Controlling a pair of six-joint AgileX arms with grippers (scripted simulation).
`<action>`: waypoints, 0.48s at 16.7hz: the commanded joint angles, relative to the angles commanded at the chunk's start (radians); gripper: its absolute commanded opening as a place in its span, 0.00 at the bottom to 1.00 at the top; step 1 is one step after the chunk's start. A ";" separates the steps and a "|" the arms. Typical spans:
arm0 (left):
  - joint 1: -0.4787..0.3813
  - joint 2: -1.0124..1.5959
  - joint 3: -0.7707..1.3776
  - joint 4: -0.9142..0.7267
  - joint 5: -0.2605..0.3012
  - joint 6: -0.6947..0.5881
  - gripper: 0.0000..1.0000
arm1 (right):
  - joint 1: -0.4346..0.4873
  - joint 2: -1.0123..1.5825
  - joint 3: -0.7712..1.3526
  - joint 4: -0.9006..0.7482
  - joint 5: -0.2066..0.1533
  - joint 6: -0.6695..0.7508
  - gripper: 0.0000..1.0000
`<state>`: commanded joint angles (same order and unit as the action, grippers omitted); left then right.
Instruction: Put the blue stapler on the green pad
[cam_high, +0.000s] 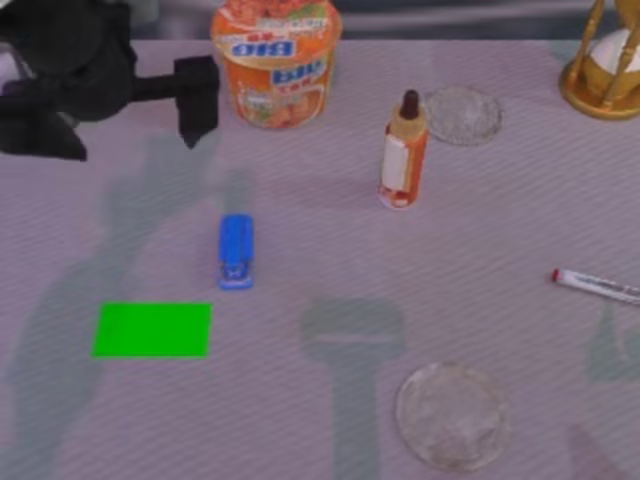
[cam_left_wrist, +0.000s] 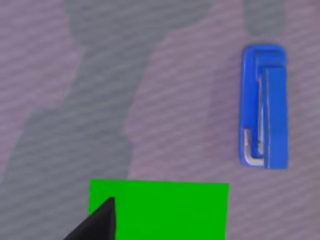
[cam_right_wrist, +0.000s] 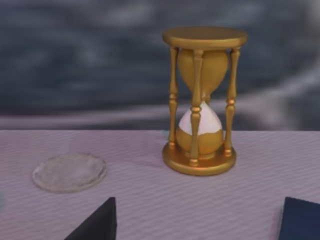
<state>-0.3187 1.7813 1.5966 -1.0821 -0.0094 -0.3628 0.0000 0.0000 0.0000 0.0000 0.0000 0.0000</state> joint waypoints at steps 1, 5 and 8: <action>-0.016 0.083 0.077 -0.051 0.001 -0.018 1.00 | 0.000 0.000 0.000 0.000 0.000 0.000 1.00; -0.070 0.360 0.348 -0.213 0.004 -0.075 1.00 | 0.000 0.000 0.000 0.000 0.000 0.000 1.00; -0.094 0.480 0.471 -0.283 0.006 -0.100 1.00 | 0.000 0.000 0.000 0.000 0.000 0.000 1.00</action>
<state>-0.4129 2.2611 2.0672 -1.3649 -0.0030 -0.4630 0.0000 0.0000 0.0000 0.0000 0.0000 0.0000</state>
